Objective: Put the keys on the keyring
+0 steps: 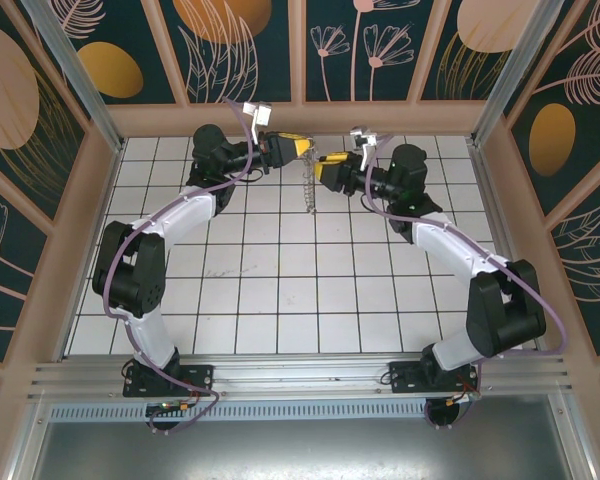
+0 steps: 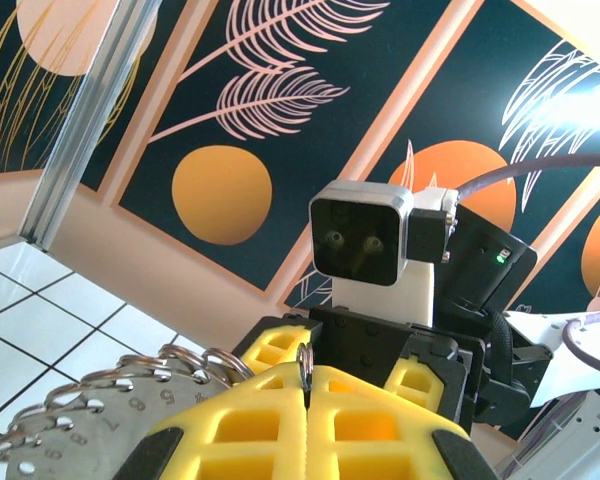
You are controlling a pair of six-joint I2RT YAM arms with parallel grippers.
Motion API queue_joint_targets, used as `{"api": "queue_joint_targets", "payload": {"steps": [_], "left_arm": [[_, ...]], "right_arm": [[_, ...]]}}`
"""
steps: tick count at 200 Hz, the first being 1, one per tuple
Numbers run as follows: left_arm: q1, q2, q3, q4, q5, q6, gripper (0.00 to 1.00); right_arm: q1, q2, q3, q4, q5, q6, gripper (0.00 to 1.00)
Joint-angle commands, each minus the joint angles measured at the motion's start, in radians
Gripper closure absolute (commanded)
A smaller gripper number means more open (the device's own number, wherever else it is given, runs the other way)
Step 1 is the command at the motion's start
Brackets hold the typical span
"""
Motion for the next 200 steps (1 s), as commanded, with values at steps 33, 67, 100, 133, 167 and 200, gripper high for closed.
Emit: {"api": "queue_joint_targets", "payload": {"steps": [33,67,100,133,167,200], "left_arm": [[-0.006,-0.042,-0.004,0.074,-0.011,-0.008,1.0],[-0.006,-0.042,-0.005,0.076,-0.013,-0.008,1.0],[-0.008,-0.039,-0.007,0.085,-0.017,-0.014,1.0],[-0.008,-0.039,-0.01,0.091,-0.024,-0.018,1.0],[-0.008,-0.038,-0.015,0.094,-0.034,-0.017,1.0],[-0.008,-0.04,-0.018,0.1,-0.037,-0.022,1.0]], "right_arm": [[0.013,0.05,0.067,0.05,0.018,-0.017,0.57],[0.015,0.062,0.072,0.049,0.018,-0.019,0.62],[0.026,0.075,0.089,0.045,0.019,-0.02,0.75],[0.046,0.079,0.101,0.021,0.003,-0.038,0.97],[0.071,0.07,0.097,-0.011,-0.02,-0.059,1.0],[0.111,0.069,0.111,-0.071,-0.024,-0.104,1.0]]}}
